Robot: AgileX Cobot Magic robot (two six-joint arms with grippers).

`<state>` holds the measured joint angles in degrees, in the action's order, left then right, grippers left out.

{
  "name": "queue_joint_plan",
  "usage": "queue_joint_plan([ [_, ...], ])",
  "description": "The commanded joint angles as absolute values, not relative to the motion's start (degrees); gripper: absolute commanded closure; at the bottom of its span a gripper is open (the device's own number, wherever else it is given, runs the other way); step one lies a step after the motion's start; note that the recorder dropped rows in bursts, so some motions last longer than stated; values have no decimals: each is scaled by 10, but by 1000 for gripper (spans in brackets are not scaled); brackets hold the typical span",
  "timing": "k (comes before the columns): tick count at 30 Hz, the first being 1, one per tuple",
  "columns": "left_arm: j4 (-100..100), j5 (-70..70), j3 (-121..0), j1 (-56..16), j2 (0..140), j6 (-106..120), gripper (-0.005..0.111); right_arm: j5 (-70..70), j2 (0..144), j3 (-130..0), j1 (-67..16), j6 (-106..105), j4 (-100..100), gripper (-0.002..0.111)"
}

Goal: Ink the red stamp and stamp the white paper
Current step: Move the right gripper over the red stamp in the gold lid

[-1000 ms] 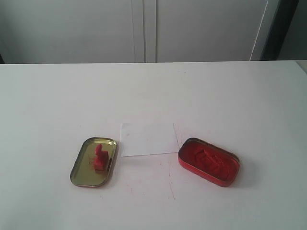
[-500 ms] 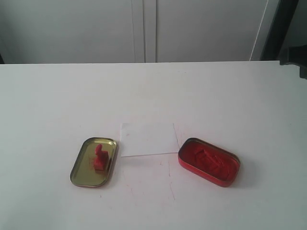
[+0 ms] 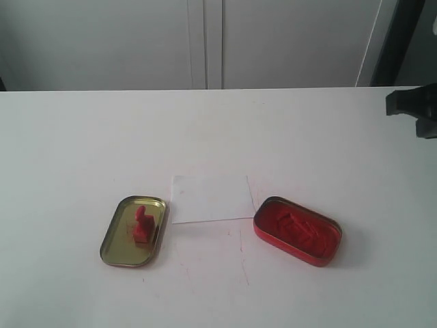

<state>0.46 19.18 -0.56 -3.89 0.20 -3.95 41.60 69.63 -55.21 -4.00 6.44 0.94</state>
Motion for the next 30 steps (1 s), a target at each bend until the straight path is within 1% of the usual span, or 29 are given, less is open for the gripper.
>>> queue_joint_plan([
  [1, 5, 201, 0, -39, 0, -41, 107, 440, 726, -556, -43, 60, 35, 108],
  [5, 5, 201, 0, -39, 0, -41, 107, 443, 756, -556, -45, 50, 66, 108],
  [11, 5, 201, 0, -39, 0, -41, 107, 446, 792, -559, -89, 54, 68, 108],
  [30, 5, 201, 0, -39, 0, -41, 107, 496, 942, -705, -299, 165, 80, 108],
])
